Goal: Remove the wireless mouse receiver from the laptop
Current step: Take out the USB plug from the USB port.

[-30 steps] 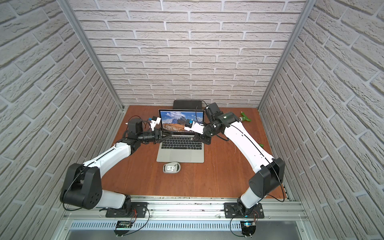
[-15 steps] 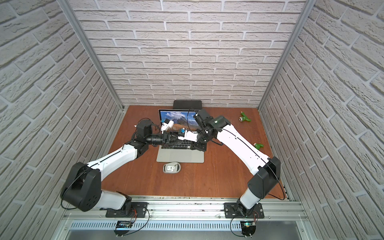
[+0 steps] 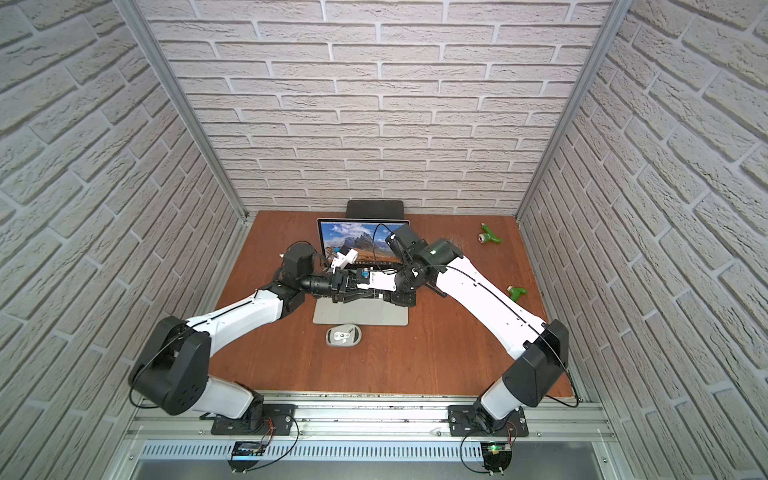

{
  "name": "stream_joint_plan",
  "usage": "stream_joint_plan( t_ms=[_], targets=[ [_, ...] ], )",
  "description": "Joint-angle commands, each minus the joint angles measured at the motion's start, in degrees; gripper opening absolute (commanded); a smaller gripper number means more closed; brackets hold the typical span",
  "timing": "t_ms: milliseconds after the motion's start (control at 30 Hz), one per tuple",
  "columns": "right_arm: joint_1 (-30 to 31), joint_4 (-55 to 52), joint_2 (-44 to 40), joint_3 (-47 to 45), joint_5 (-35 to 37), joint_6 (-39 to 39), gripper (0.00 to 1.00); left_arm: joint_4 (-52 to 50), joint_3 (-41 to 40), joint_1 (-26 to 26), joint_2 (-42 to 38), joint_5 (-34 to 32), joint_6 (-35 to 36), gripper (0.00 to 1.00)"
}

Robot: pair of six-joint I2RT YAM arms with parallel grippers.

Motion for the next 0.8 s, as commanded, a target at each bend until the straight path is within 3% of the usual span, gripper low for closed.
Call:
stream_joint_plan(
  t_ms=[0, 467, 767],
  targets=[
    [0.6, 2.57, -1.51, -0.2, -0.84, -1.73, 0.03, 2.98, 0.61, -0.88, 0.7, 1.45, 0.04, 0.4],
    [0.77, 2.21, 0.91, 0.97, 1.25, -1.16, 0.03, 3.18, 0.89, -1.98, 1.17, 0.73, 0.64, 0.3],
    [1.16, 2.83, 2.28, 1.38, 1.76, -0.48, 0.03, 3.75, 1.55, -2.78, 2.2, 0.43, 0.4, 0.29]
  ],
)
